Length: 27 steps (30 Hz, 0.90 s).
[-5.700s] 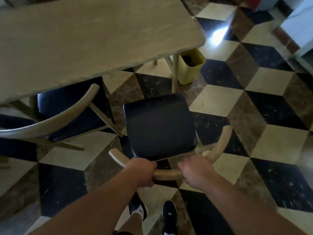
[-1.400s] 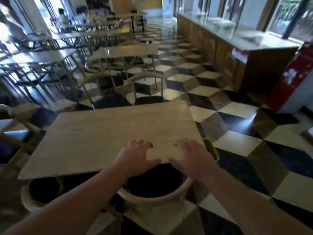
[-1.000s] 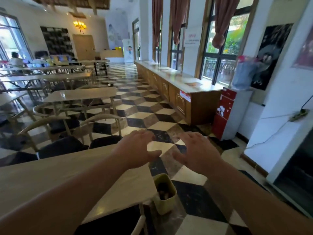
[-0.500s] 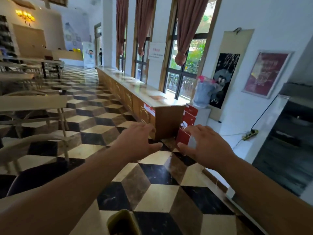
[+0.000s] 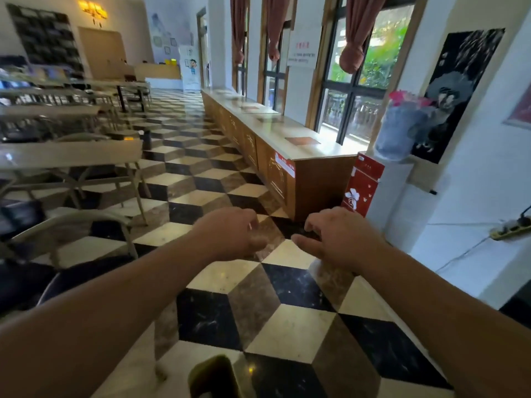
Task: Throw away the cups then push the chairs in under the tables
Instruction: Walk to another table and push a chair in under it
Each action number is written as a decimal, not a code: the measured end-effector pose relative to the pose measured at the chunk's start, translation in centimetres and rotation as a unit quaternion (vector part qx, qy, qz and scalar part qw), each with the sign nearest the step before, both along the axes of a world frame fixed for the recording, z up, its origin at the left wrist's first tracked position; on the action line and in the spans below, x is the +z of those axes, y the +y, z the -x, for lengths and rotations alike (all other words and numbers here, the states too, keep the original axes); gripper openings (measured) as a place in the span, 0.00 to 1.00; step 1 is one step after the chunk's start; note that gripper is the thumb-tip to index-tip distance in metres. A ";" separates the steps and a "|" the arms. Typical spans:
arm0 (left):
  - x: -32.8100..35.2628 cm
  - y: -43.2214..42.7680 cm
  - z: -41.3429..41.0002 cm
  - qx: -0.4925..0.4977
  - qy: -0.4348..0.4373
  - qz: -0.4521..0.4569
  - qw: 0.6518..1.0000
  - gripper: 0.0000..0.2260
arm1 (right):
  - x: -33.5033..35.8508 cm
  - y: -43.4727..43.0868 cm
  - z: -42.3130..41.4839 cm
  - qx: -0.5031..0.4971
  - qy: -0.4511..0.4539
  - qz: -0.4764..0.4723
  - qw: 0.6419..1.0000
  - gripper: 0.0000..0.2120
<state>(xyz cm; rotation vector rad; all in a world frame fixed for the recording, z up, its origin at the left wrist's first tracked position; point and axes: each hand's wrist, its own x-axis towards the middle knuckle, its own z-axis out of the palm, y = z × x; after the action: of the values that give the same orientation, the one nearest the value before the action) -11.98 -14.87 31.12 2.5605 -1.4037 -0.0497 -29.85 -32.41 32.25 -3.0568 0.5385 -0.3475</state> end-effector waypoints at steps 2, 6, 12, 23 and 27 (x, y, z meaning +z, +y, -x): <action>-1.8 -2.3 -1.6 0.031 -0.001 -0.008 1.000 0.21 | -2.0 -4.1 -2.6 0.032 0.009 -0.010 0.999 0.27; -6.1 -6.2 -4.1 0.103 0.039 -0.020 0.994 0.22 | -6.3 -11.2 -6.7 0.107 0.061 -0.030 0.992 0.30; -11.7 -10.2 -6.4 0.183 0.139 -0.069 0.971 0.18 | -12.8 -18.7 -12.5 0.134 0.170 -0.082 0.973 0.27; -18.6 -15.4 -23.3 0.313 0.227 -0.023 0.922 0.20 | -15.6 -24.9 -33.6 0.205 0.205 -0.064 0.955 0.29; -19.7 -17.0 -30.7 0.350 0.251 -0.017 0.902 0.16 | -14.9 -27.5 -42.4 0.220 0.232 -0.067 0.945 0.28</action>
<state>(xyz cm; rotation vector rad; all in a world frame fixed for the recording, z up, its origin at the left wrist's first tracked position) 18.75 -31.83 11.43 2.6445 -0.2728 -0.5658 12.57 -59.94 17.36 -2.9926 -0.1306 0.4094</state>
